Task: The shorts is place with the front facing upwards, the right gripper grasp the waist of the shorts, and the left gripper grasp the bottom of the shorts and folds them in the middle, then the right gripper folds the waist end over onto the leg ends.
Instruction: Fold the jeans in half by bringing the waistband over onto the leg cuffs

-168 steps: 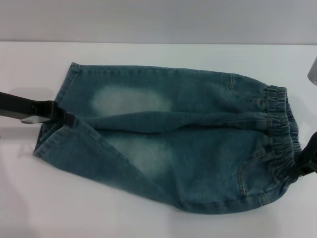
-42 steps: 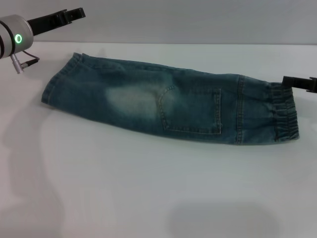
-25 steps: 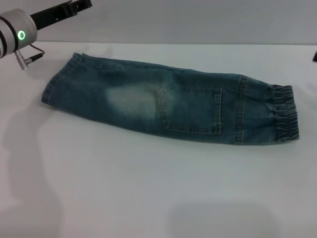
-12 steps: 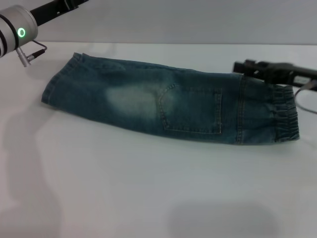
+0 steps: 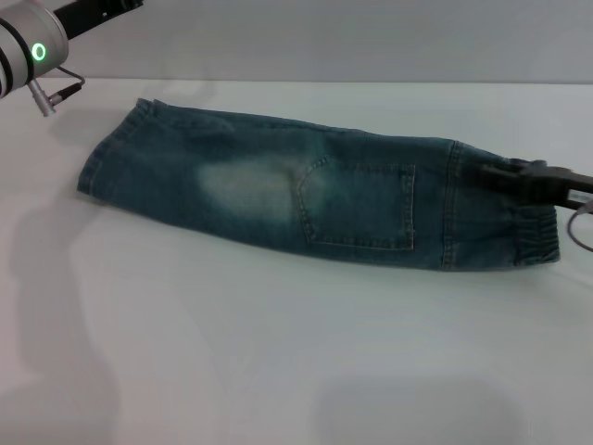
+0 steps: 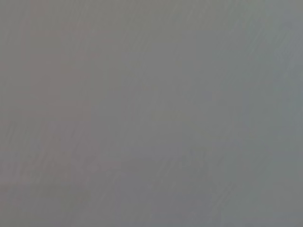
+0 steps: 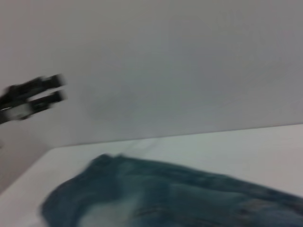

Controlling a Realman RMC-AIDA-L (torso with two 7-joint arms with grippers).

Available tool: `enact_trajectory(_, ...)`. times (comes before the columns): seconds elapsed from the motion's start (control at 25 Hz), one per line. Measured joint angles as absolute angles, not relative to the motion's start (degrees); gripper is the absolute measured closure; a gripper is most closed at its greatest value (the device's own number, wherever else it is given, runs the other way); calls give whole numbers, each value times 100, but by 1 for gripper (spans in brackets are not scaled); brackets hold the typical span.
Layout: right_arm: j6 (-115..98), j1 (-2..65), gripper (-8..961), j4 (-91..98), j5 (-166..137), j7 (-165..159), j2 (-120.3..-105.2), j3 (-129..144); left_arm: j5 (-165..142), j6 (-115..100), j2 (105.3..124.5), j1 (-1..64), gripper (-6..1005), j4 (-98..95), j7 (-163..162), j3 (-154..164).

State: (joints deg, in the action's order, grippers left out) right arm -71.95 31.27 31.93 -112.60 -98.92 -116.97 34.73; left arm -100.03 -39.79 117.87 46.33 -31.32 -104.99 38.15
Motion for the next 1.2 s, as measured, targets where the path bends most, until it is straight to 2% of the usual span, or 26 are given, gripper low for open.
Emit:
enact_trajectory(0.6,-5802,2994,457,2906,-11293,-9859,-11566,3421,-9787,-4152,11802,4588,213,-3063,-10543,3814)
enact_trajectory(0.8,-6019,2906,457,3098,-11267,-9908,-11545,3353,-9766,-4185,11803,4571,213,-3050,-10512,3814)
enact_trajectory(1.04,-6822,2675,457,3856,-11240,-10357,-11590,3130,-9680,-4415,11811,4548,213,-3030,-10281,3814)
enact_trajectory(1.12,-7105,2654,457,3985,-11240,-10515,-11523,3030,-9461,-4624,11819,4527,214,-3006,-9966,3814)
enact_trajectory(1.2,-7417,2677,458,4046,-11246,-10805,-11362,2995,-9067,-4879,11828,4494,214,-2908,-9482,3814)
